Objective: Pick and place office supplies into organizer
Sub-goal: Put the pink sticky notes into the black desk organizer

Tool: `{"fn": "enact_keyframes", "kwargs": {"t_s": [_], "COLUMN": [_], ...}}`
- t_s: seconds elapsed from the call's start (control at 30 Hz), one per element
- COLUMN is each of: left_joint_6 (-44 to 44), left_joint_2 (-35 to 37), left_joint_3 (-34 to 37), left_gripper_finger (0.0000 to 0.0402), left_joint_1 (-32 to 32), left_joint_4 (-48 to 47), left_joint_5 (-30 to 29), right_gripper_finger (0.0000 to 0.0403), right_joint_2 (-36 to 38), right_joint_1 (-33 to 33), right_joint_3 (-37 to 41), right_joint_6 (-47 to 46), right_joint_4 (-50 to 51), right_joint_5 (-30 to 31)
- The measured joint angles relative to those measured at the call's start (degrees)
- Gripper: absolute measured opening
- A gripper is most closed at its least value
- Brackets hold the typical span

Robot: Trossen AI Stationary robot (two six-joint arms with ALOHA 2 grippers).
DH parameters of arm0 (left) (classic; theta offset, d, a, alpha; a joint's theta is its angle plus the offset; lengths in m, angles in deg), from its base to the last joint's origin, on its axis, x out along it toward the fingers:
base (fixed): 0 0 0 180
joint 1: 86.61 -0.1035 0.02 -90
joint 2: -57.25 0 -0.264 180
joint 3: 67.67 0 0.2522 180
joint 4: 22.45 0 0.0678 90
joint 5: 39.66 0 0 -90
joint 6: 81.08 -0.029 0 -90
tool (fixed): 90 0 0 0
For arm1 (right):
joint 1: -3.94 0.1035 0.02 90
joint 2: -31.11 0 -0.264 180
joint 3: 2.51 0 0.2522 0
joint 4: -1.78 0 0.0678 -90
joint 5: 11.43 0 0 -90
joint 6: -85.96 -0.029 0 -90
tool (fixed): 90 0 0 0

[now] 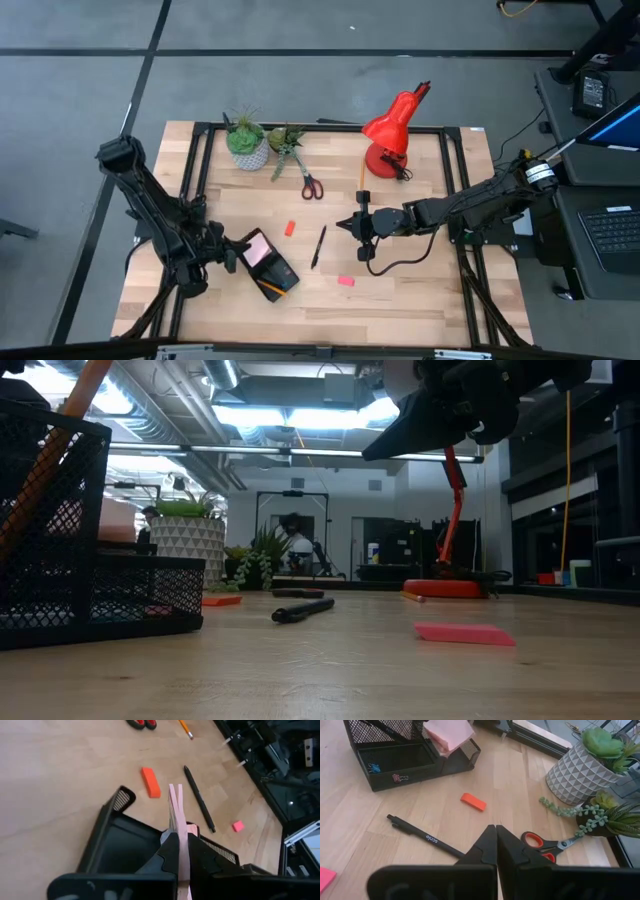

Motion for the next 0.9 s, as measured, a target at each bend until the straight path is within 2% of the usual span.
{"fn": "enact_keyframes", "kwargs": {"t_s": [0.23, 0.77, 0.9], "left_joint_6": [1.5, 2.5, 3.2], "left_joint_2": [-2.7, -2.7, -2.7], "left_joint_3": [0.0, 0.0, 0.0], "left_gripper_finger": [0.0007, 0.0008, 0.0024], "left_joint_1": [0.0, 0.0, 0.0], "left_joint_4": [1.4, 1.8, 1.8], "left_joint_5": [1.2, 4.8, 5.1], "right_gripper_finger": [0.0, 0.0, 0.0], "right_joint_2": [0.0, 0.0, 0.0], "right_joint_1": [0.0, 0.0, 0.0], "right_joint_3": [0.0, 0.0, 0.0], "right_joint_6": [0.0, 0.0, 0.0], "right_joint_4": [0.0, 0.0, 0.0], "right_joint_5": [0.0, 0.0, 0.0]}}
